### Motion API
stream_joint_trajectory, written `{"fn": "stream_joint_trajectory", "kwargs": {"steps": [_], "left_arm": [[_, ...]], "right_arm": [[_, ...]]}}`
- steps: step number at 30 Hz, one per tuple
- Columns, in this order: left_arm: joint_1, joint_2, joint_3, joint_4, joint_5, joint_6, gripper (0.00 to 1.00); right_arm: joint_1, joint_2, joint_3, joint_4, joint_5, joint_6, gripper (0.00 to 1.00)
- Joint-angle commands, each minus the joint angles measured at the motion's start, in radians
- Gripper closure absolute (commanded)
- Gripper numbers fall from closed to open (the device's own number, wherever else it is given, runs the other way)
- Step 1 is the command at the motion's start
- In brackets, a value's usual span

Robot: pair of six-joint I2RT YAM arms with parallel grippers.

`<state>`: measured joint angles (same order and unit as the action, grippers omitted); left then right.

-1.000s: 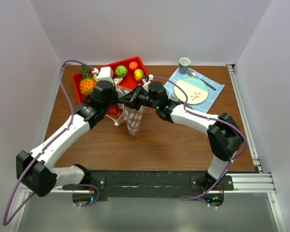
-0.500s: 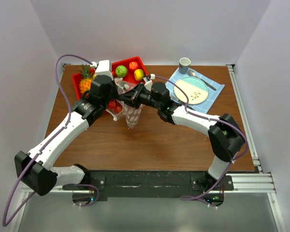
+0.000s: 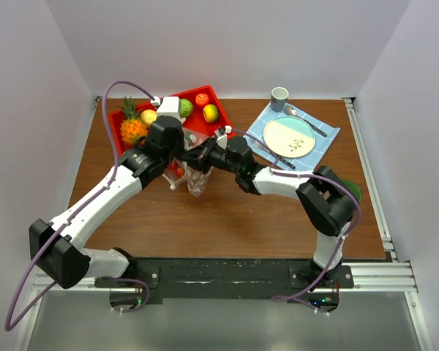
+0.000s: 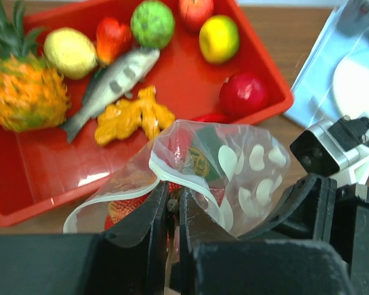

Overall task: Place the food in the zip-top bag and seal the zipper
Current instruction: Place the fake fruit in the zipper food storage bag.

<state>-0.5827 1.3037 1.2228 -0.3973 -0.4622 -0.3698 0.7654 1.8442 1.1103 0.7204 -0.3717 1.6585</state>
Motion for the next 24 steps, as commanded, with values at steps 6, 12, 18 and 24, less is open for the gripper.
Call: {"fn": "stream_joint_trajectory", "kwargs": {"steps": [6, 12, 18, 24], "left_arm": [[-0.009, 0.017, -0.092, 0.136, -0.01, 0.017, 0.93], [-0.008, 0.012, -0.112, 0.164, -0.018, 0.009, 0.81], [-0.009, -0.012, -0.126, 0.172, -0.032, 0.009, 0.69], [-0.008, -0.026, -0.121, 0.169, -0.036, 0.015, 0.66]], "right_arm": [[0.006, 0.007, -0.021, 0.047, -0.03, 0.011, 1.0], [0.006, -0.008, -0.006, 0.036, -0.03, 0.009, 1.0], [0.002, -0.028, 0.006, 0.031, -0.032, 0.012, 1.0], [-0.001, -0.043, 0.013, 0.028, -0.03, 0.014, 1.0]]}}
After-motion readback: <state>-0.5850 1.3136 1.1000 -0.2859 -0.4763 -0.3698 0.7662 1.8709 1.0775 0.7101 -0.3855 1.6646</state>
